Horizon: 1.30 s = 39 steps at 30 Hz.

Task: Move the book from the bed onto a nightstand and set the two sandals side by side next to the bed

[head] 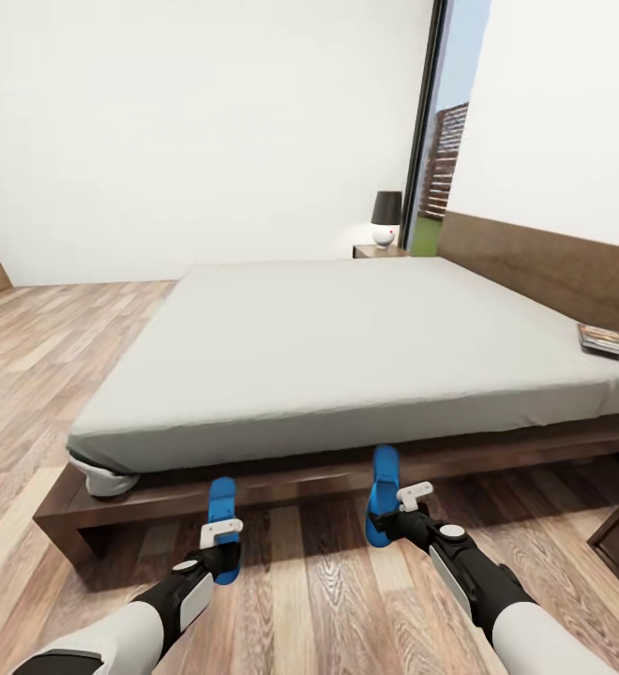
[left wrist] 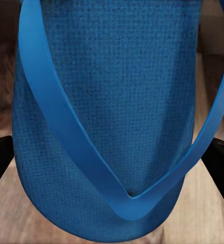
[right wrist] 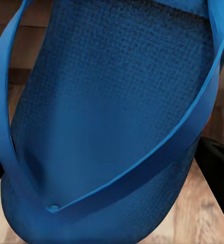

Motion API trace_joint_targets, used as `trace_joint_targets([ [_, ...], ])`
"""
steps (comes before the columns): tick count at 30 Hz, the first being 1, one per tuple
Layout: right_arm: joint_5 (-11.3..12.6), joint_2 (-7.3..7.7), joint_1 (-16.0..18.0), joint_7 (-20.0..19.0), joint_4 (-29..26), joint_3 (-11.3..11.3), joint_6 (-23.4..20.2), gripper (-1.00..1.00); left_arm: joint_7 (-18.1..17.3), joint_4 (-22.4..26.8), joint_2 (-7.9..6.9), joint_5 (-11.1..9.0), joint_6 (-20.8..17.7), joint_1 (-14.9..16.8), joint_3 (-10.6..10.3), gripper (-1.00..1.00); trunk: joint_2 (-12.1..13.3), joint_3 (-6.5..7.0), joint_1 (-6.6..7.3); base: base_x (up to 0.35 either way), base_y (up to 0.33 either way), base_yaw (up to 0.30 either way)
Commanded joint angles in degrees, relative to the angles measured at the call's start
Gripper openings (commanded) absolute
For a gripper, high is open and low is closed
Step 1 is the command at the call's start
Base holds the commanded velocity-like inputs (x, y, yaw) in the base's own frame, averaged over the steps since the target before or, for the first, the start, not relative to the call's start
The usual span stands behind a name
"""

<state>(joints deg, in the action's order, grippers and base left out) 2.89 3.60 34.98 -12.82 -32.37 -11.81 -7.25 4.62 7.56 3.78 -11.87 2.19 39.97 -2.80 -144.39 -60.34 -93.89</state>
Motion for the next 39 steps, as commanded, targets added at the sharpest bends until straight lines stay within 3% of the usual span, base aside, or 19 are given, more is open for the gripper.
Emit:
trace_joint_targets([
  [1, 0.0, 0.00, 0.0, 0.1, 0.0, 0.0, 0.0, -1.00, 0.0, 0.0, 0.00, 0.0, 0.0, 0.0, 0.0, -1.00, 0.0, 0.00, 0.00, 0.001, 0.003, 0.003],
  [9, -0.1, 0.00, 0.0, -0.1, 0.0, 0.0, 0.0, -1.00, 0.2, 0.0, -0.02, 0.0, 0.1, 0.0, 0.0, -1.00, 0.0, 0.00, 0.00, -0.041, 0.122, 0.008],
  [18, -0.1, 0.00, 0.0, 0.0, -0.1, 0.0, 0.0, -1.00, -0.1, 0.0, -0.06, -0.1, 0.2, 0.0, 0.1, -1.00, 0.0, 0.00, 0.00, -0.004, 0.012, 0.197],
  [31, -0.1, 0.11, 0.0, -0.3, 2.1, -0.2, -1.2, -1.00, 0.0, -0.3, 0.80, 0.0, -0.9, 0.0, 0.2, -1.00, -0.2, -2.88, -0.33, 0.000, 0.000, 0.009],
  [35, -0.2, 0.01, 0.0, -0.4, 3.1, -0.5, -6.7, -1.00, -0.1, -0.6, 0.56, -0.1, -5.3, 0.0, 0.2, -1.00, -0.2, -3.77, -0.44, 0.000, 0.000, 0.000],
  [39, -0.4, -0.07, 0.0, -0.1, 5.5, -1.4, -8.2, -1.00, -0.1, -0.5, 0.21, -0.2, -9.4, 0.0, 0.1, -1.00, -0.3, -4.65, -0.54, 0.000, 0.000, 0.000],
])
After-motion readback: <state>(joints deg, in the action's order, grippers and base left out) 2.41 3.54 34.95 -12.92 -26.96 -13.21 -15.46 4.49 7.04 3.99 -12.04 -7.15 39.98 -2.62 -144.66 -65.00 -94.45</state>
